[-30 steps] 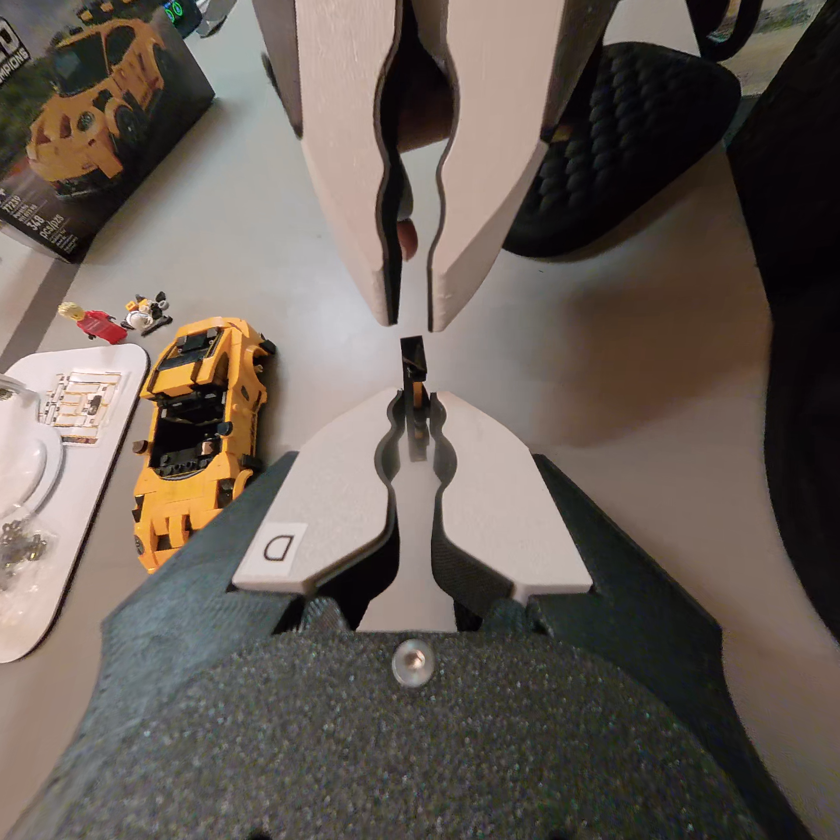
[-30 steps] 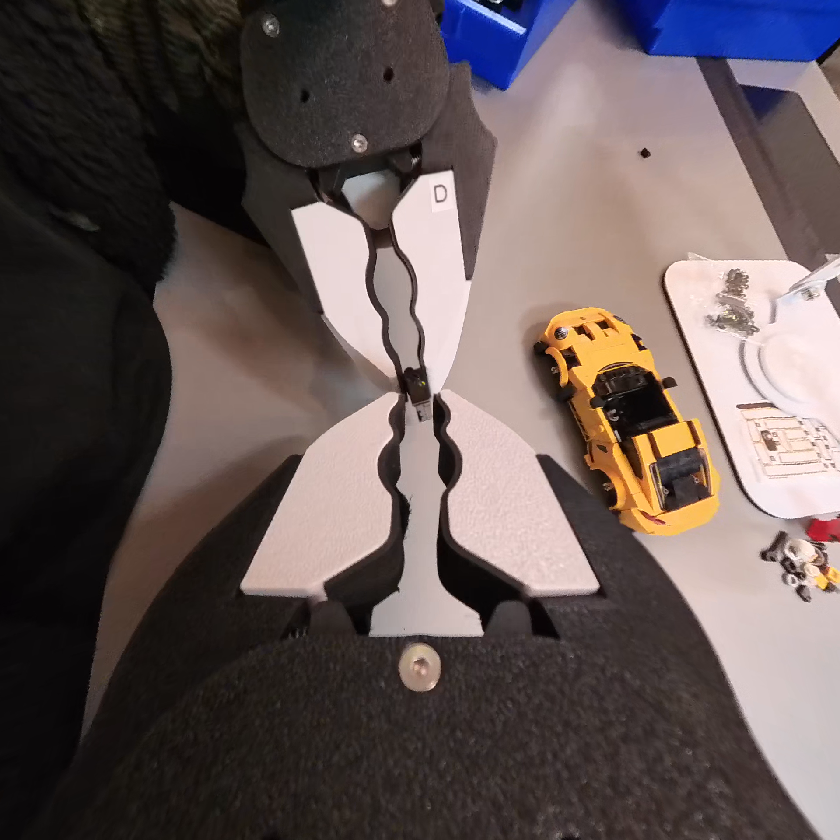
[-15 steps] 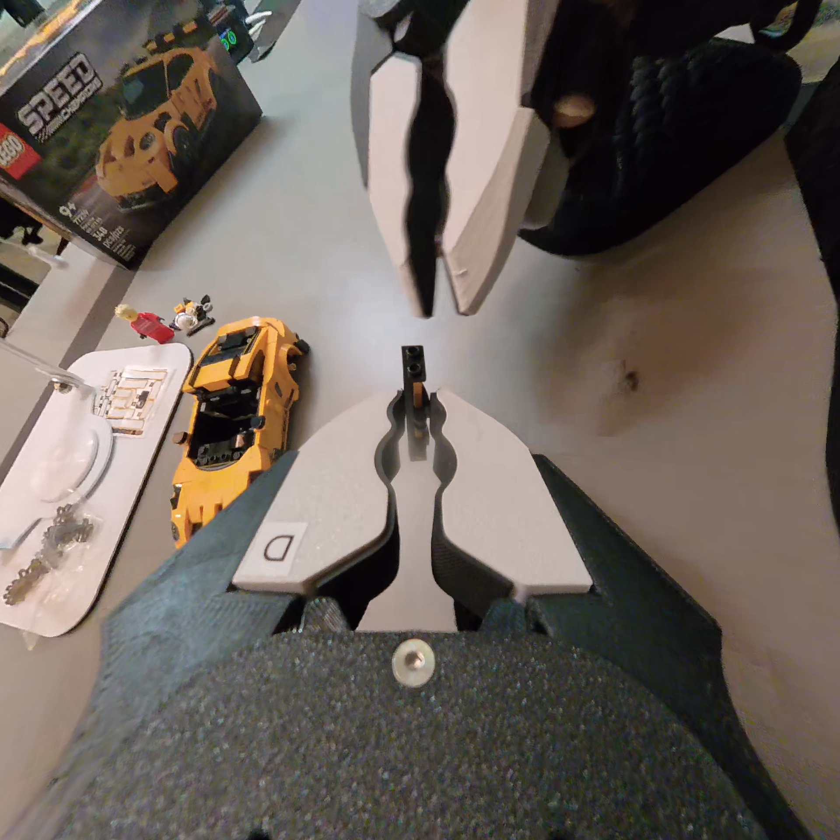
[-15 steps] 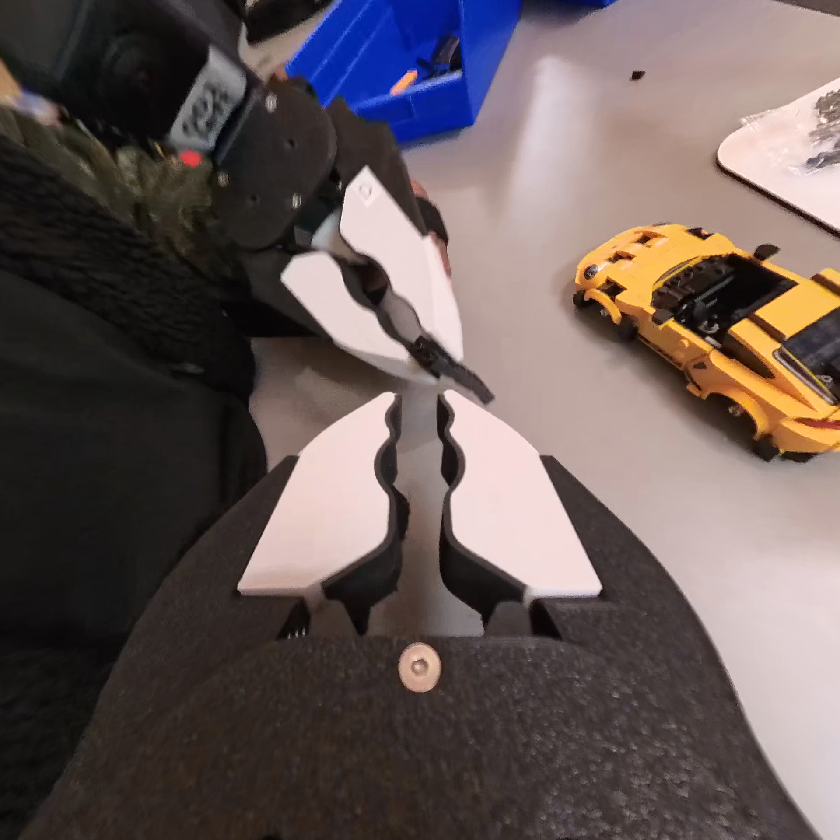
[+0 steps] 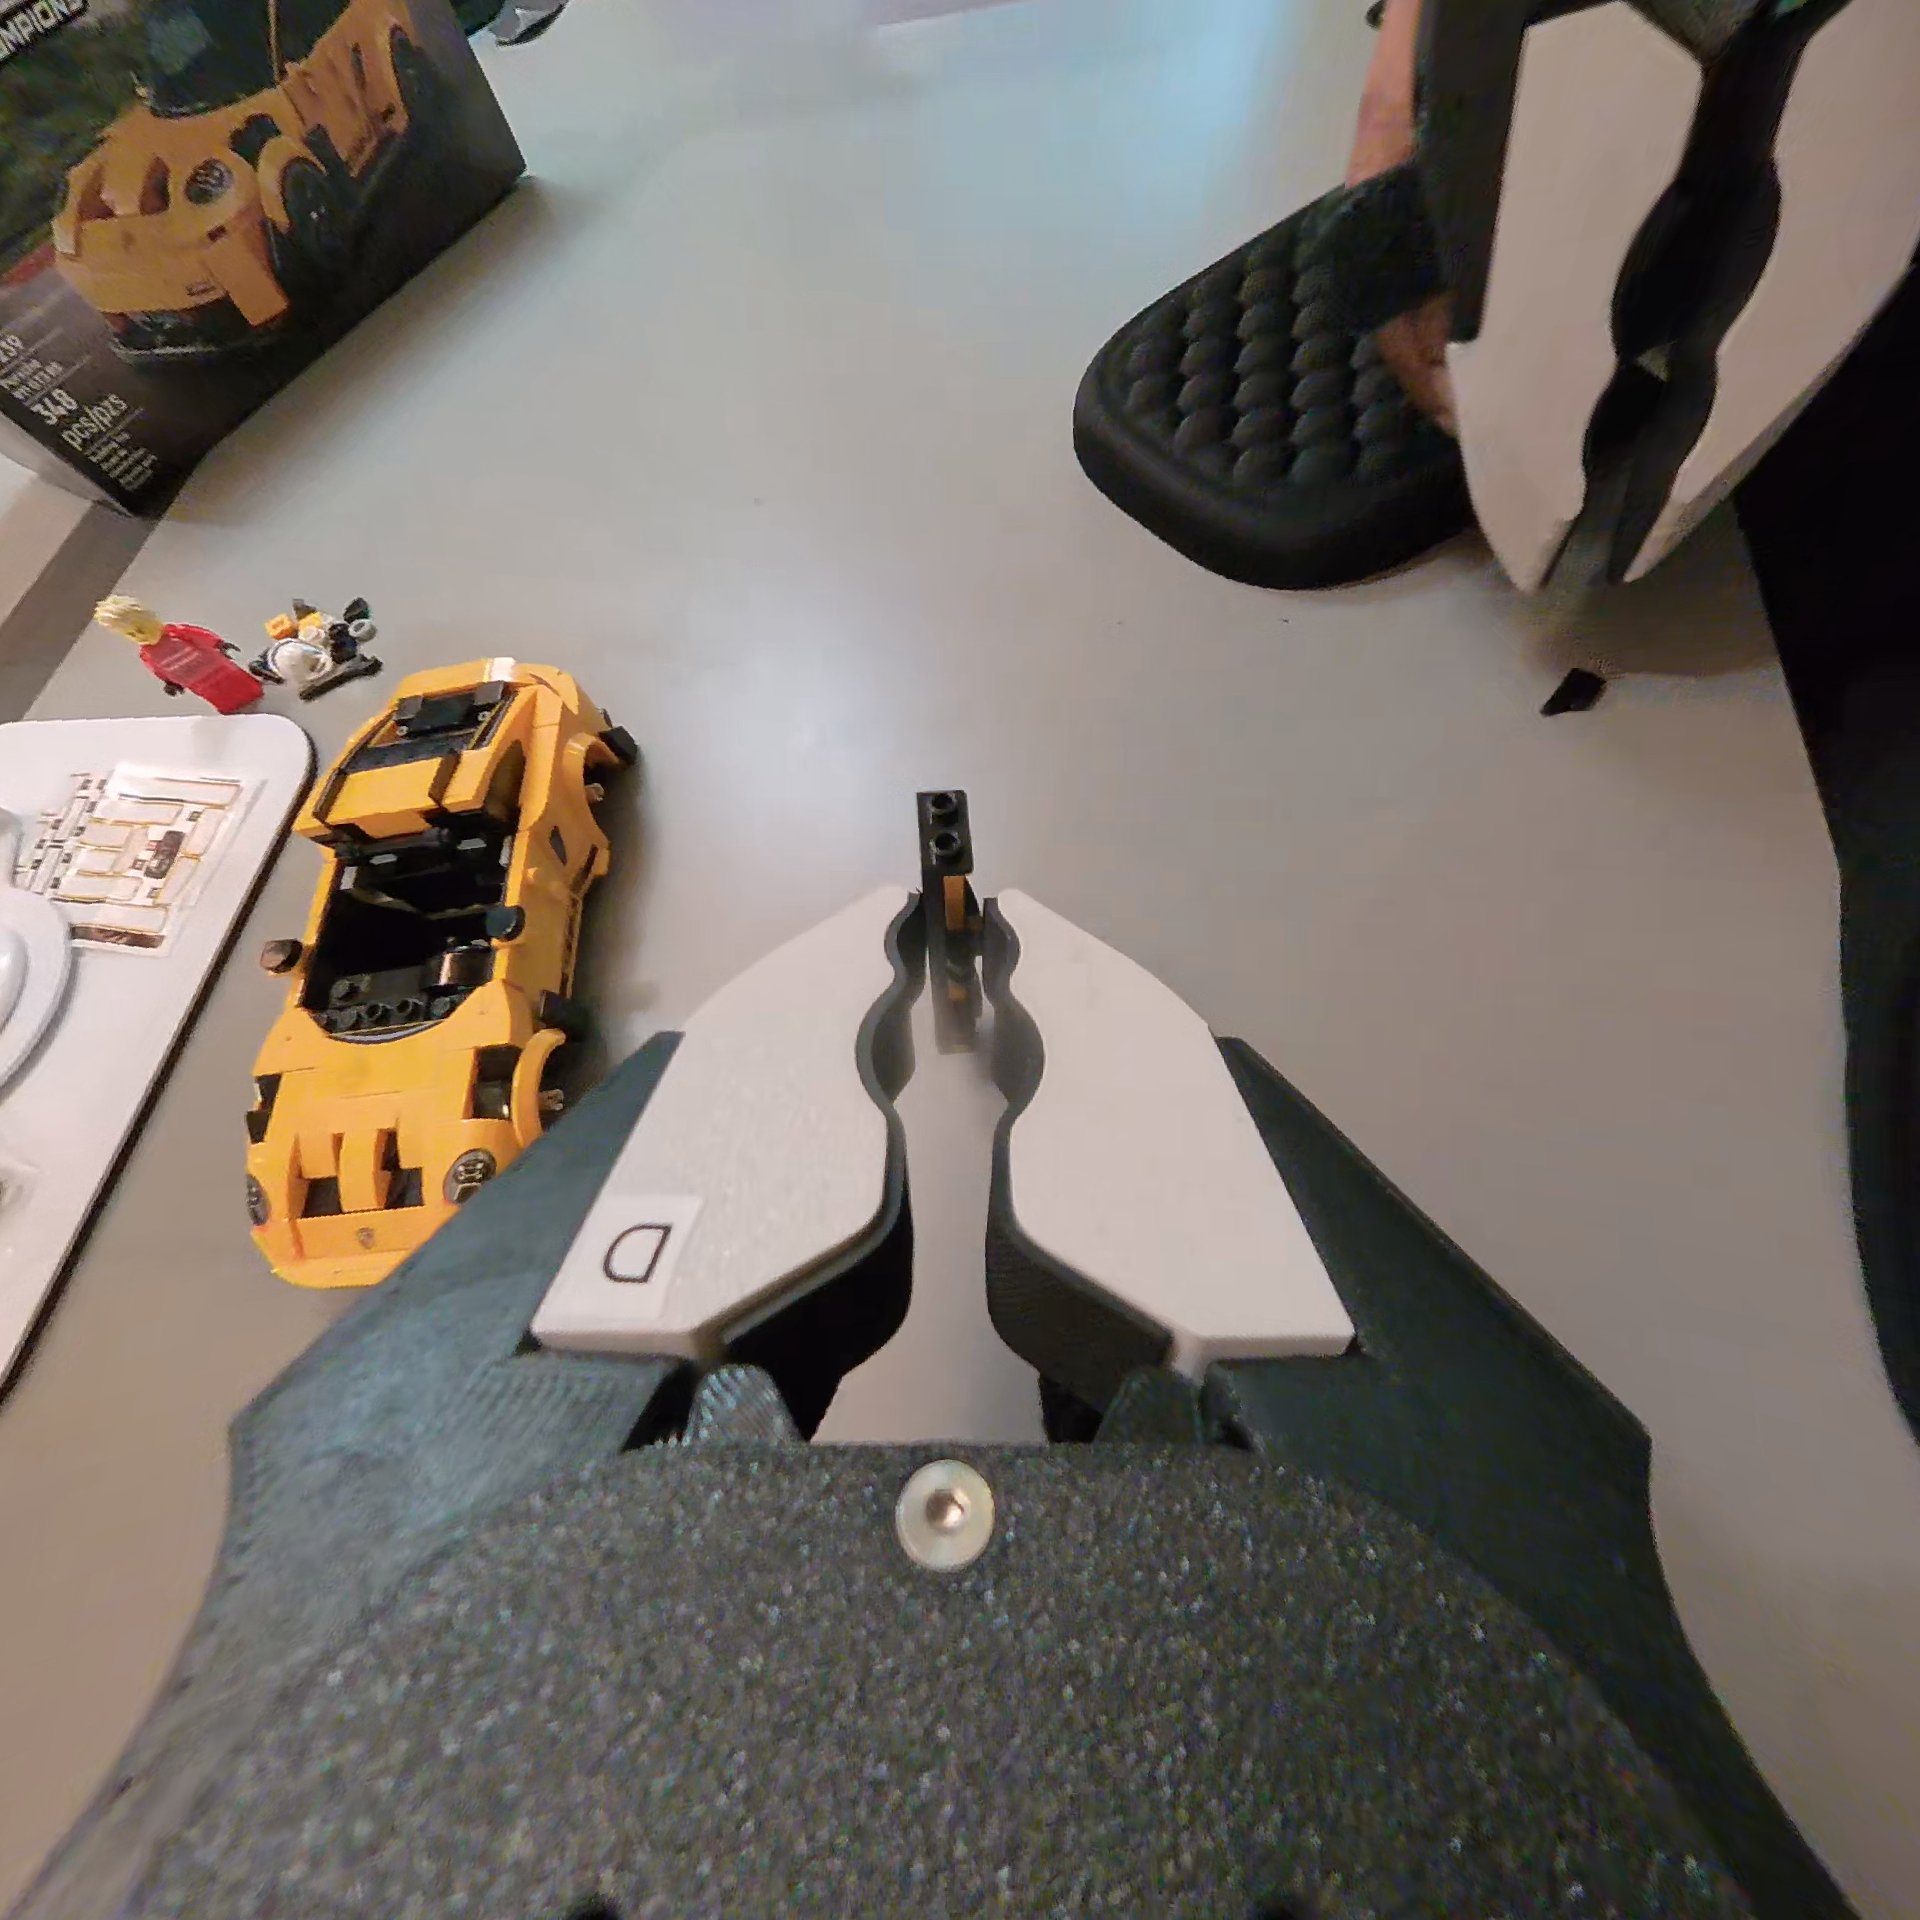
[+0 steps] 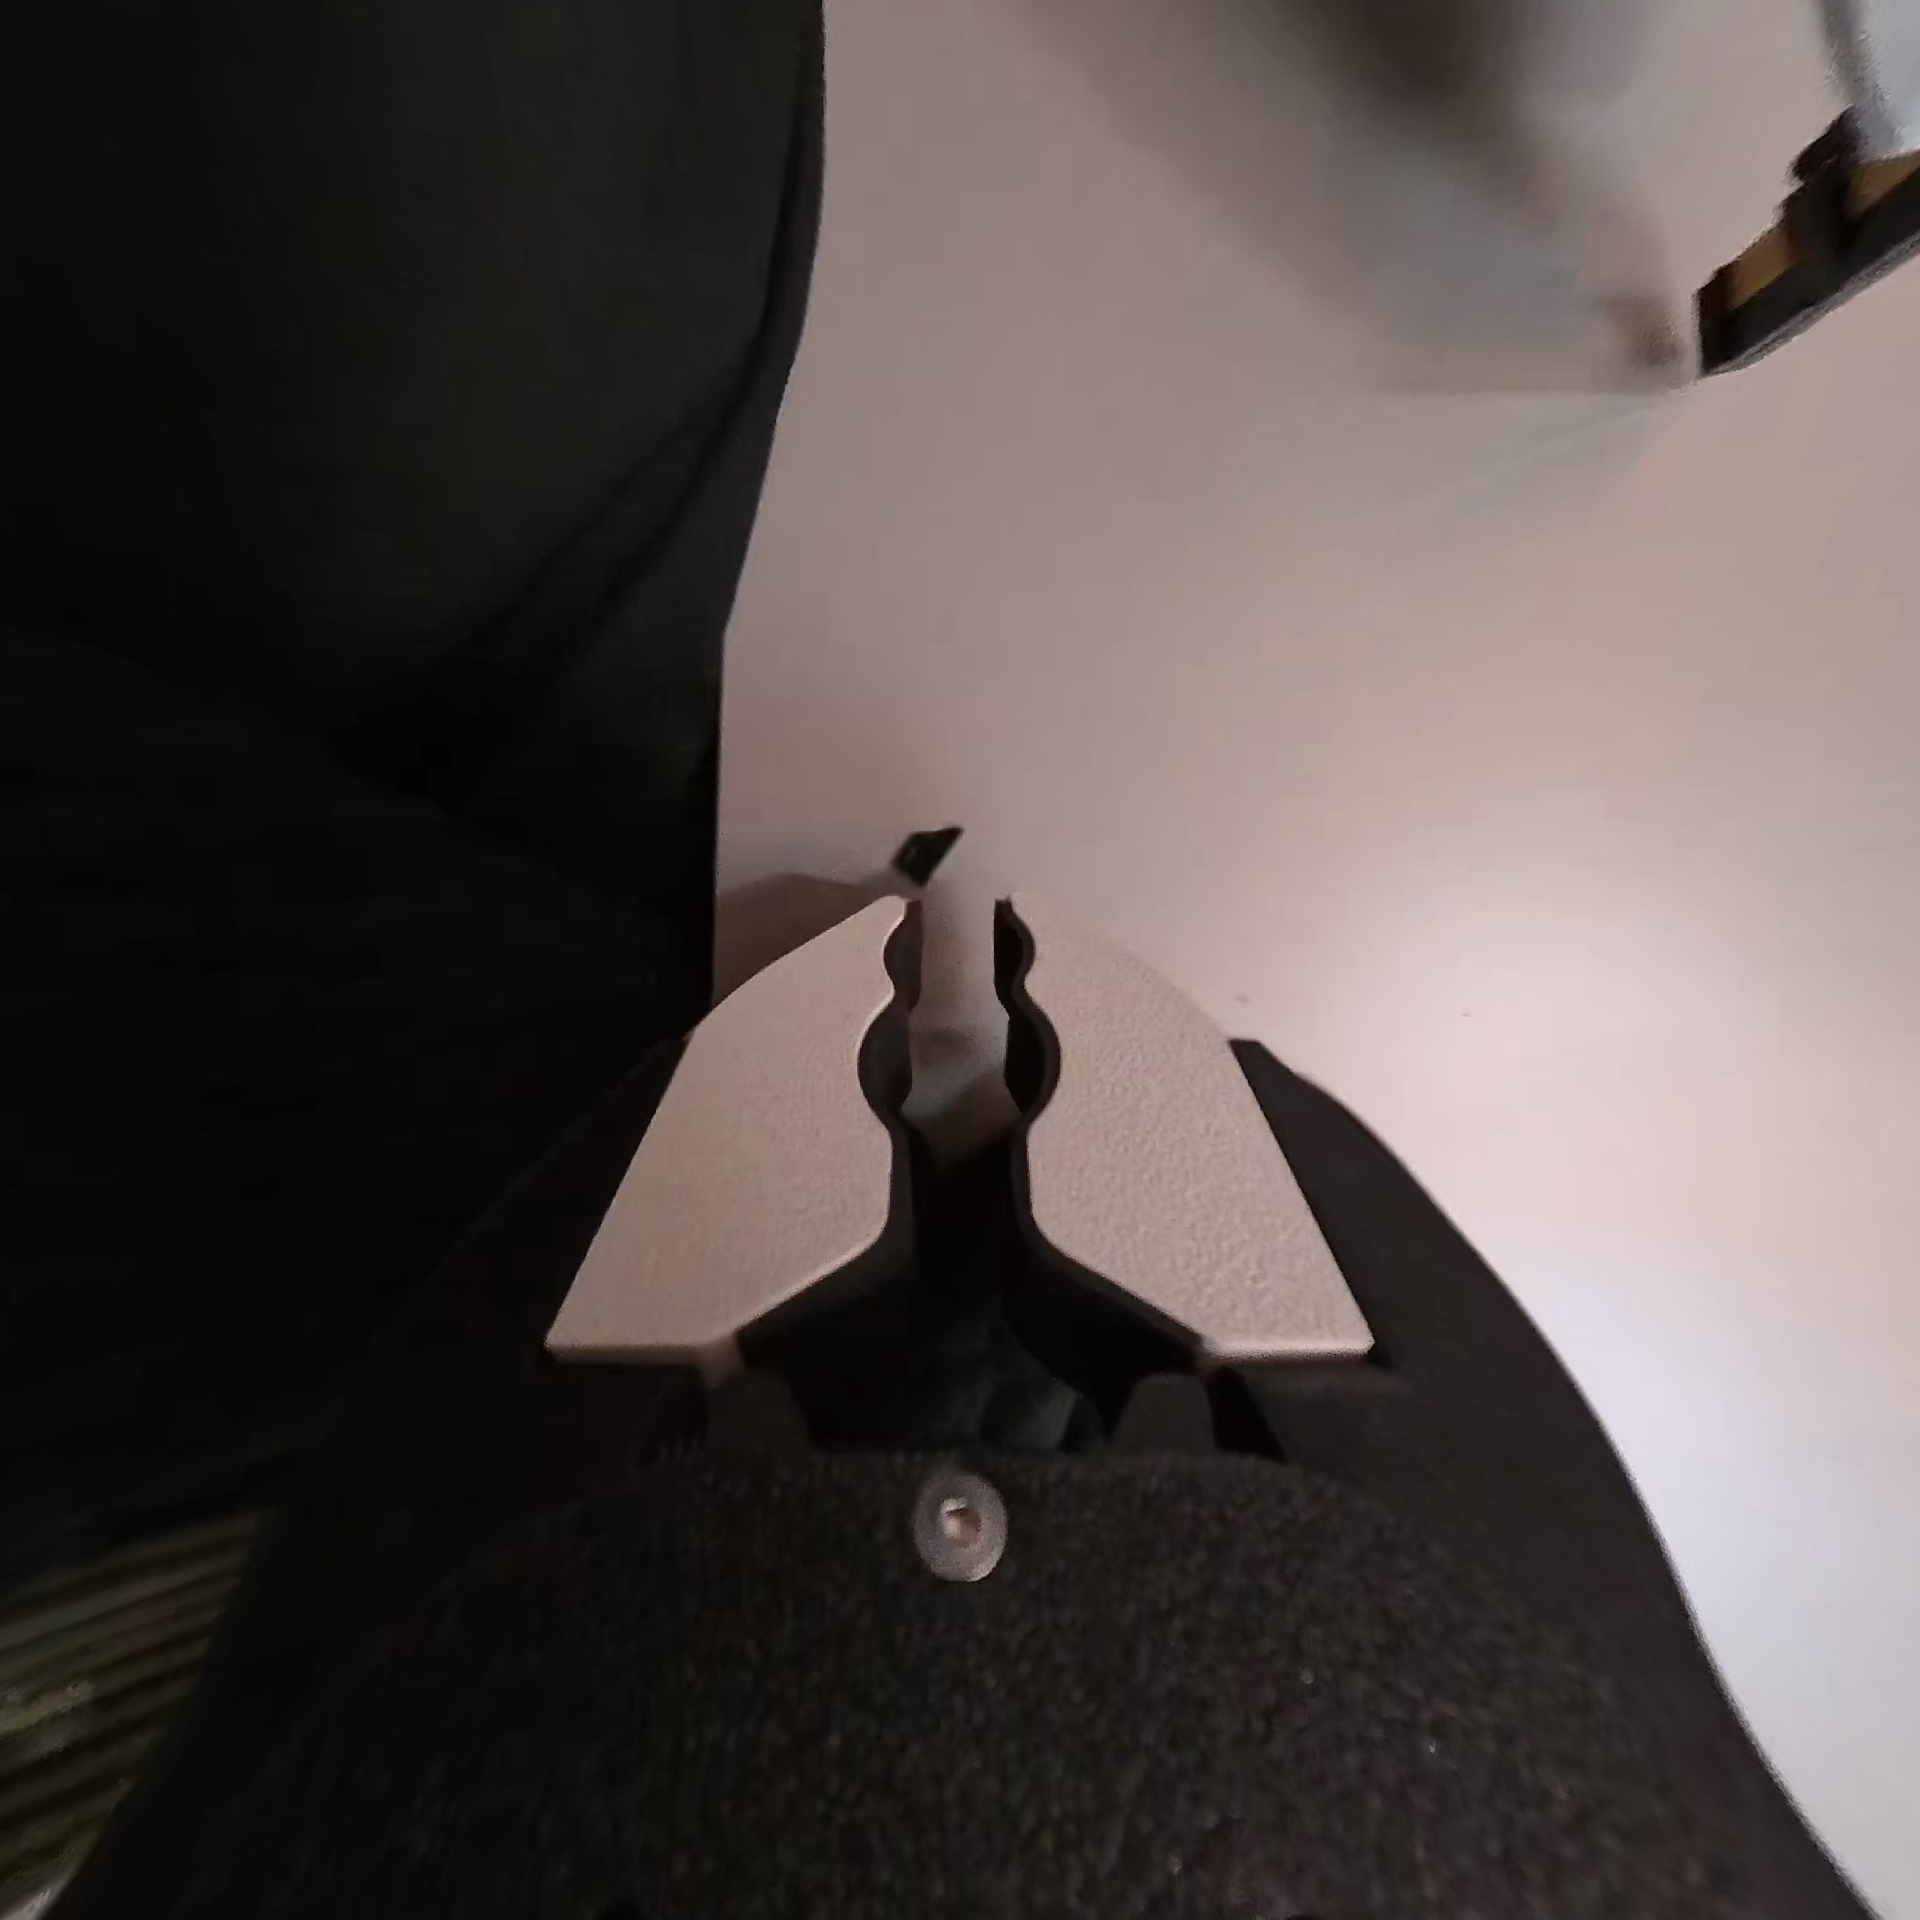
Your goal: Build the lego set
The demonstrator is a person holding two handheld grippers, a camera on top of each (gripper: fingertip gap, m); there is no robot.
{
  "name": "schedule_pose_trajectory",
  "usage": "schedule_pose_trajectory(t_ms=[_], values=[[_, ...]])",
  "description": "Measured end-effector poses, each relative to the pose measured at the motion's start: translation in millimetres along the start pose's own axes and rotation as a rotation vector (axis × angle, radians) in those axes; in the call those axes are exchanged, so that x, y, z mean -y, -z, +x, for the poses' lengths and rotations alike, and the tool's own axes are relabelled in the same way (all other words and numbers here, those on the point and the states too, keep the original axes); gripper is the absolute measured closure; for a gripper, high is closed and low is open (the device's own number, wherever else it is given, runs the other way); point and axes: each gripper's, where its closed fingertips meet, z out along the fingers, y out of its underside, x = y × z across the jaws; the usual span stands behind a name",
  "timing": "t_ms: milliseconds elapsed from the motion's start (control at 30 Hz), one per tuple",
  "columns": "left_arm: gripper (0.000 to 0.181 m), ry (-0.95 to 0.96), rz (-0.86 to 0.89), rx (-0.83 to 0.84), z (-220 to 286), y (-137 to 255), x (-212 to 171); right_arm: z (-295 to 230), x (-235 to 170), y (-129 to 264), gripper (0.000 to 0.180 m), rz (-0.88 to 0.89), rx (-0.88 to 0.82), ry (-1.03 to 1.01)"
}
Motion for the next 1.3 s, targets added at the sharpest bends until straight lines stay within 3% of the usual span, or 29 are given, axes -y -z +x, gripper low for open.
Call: schedule_pose_trajectory(t_ms=[233, 467, 633, 867, 1067, 1300], values=[[0.171, -0.016, -0.017, -0.012, 7.7, -1.7, -0.4, -5.8, 0.3, -17.3, 0.166, -0.031, -0.088, -0.126], [0.171, -0.025, -0.022, -0.021, 11.9, -0.2, 0.0, 2.1, 6.7, -25.6, 0.174, -0.023, -0.136, -0.11], [0.171, -0.007, -0.028, -0.033, 11.5, -0.5, -2.8, 41.2, 29.3, -19.4, 0.18, 0.101, -0.137, -0.142], [0.171, 0.024, -0.027, -0.038, 8.3, -0.4, -6.0, 108.4, -4.0, 22.2, 0.177, 0.048, -0.319, -0.182], [0.171, 0.045, -0.017, -0.065, 9.8, -0.7, -5.3, 62.4, -17.1, 15.1, 0.168, -0.027, -0.18, -0.124], [0.171, 0.051, -0.015, -0.068, 10.1, -1.0, -5.1, 60.3, -26.0, -3.6, 0.173, -0.165, -0.229, -0.039]])
